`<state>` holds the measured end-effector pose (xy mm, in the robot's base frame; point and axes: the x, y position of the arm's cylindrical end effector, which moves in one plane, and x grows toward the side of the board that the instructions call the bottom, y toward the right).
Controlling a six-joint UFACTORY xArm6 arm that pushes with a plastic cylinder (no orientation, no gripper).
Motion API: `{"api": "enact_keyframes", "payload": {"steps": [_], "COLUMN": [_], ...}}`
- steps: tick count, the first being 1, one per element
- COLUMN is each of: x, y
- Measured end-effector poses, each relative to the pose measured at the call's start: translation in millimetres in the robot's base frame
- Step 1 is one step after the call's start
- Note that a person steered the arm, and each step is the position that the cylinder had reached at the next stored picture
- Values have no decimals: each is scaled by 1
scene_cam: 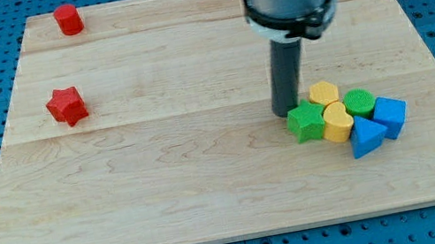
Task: Move red star to the center
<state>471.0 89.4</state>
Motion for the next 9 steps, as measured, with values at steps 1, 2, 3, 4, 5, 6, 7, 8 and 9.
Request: {"api": "enact_keyframes", "payload": {"steps": [1,2,3,4,5,6,7,8,9], "x": [4,-1,1,2,-8,-42,-80,-75,-46], "y": [-4,-89,-159,-220,-276,-296,-294,-221,-178]}}
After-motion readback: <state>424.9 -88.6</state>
